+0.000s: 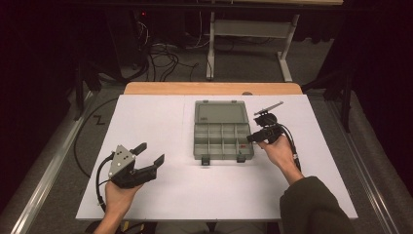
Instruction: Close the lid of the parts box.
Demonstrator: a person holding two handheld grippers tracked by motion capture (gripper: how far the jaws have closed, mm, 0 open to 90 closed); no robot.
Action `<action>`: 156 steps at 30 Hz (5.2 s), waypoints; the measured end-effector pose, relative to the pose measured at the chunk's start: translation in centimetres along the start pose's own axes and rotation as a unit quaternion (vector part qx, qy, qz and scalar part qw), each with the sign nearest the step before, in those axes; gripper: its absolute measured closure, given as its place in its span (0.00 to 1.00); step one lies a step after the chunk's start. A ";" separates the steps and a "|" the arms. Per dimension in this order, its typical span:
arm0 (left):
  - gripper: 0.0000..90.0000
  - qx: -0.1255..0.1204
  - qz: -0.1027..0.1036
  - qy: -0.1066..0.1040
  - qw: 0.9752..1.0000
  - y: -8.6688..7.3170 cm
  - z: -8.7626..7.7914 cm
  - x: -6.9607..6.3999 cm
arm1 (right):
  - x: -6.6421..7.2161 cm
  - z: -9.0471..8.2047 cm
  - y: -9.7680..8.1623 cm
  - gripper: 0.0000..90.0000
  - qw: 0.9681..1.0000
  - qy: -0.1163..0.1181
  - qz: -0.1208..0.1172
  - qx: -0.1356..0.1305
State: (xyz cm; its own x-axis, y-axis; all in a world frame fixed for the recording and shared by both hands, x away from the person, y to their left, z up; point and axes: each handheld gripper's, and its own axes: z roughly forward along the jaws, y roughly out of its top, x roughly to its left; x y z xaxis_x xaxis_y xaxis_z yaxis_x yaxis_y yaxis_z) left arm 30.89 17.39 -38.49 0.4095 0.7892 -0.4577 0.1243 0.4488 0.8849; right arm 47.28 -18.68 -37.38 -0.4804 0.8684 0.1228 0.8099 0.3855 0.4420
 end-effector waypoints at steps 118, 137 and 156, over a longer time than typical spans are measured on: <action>0.49 0.303 -0.144 0.191 0.922 -3.4 27.2 2.7 | 0.4 0.1 0.2 0.85 0.999 -0.020 -0.031 0.011; 0.46 0.310 -0.192 0.194 0.911 -4.3 28.1 3.5 | 0.4 0.1 0.3 0.86 0.999 -0.019 -0.028 0.016; 0.52 0.286 -0.176 0.168 0.927 -2.5 27.3 2.7 | 0.3 0.1 0.6 0.86 0.999 -0.017 -0.030 0.024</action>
State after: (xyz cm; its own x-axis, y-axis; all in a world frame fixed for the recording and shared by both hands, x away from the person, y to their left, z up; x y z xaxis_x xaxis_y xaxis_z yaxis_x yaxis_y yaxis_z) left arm 56.36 6.89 -39.61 -0.0394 0.7653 -0.6424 0.6944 0.4832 0.5332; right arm 47.60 -18.16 -37.17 -0.5174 0.8531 0.0672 0.7958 0.4508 0.4043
